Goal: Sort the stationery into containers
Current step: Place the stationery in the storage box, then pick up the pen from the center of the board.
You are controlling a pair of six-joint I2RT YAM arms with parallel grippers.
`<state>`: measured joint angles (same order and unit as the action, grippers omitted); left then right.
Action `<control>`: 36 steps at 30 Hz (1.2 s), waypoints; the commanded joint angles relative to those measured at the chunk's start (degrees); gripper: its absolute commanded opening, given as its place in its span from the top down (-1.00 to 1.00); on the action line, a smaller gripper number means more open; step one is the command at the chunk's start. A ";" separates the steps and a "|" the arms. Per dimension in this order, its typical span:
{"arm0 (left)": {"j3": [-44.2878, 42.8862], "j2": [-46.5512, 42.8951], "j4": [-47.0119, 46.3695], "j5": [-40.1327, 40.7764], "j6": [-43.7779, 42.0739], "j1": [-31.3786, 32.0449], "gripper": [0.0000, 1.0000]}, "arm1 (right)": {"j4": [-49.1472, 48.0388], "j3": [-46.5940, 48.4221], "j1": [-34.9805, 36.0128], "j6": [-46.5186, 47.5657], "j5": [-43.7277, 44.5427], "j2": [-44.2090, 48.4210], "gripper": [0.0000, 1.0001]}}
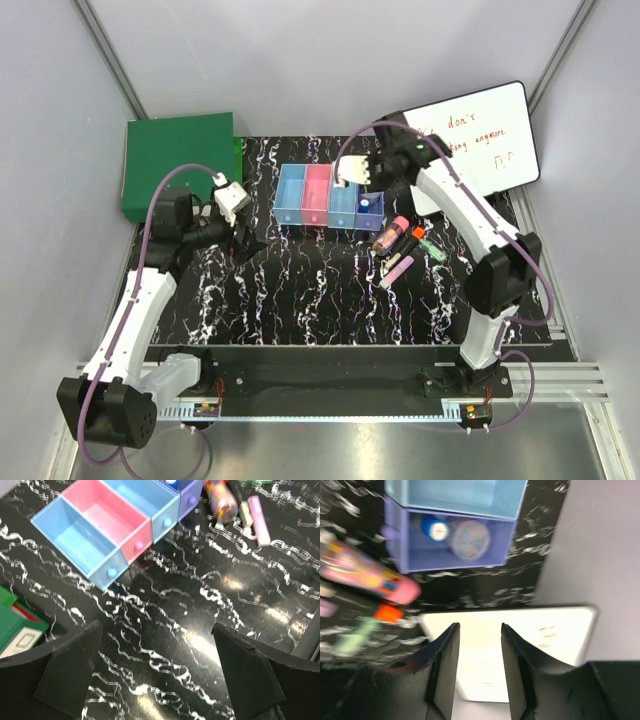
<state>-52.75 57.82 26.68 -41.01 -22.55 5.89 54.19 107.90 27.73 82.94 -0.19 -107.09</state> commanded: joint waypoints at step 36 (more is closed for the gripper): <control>0.46 -2.98 4.96 20.62 -17.18 2.02 -0.96 | -3.21 -33.45 -19.29 -25.89 -2.54 5.31 0.15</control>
<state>-49.17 54.04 33.36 -21.10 -39.42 7.51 55.64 74.22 8.51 54.37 -2.76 -102.50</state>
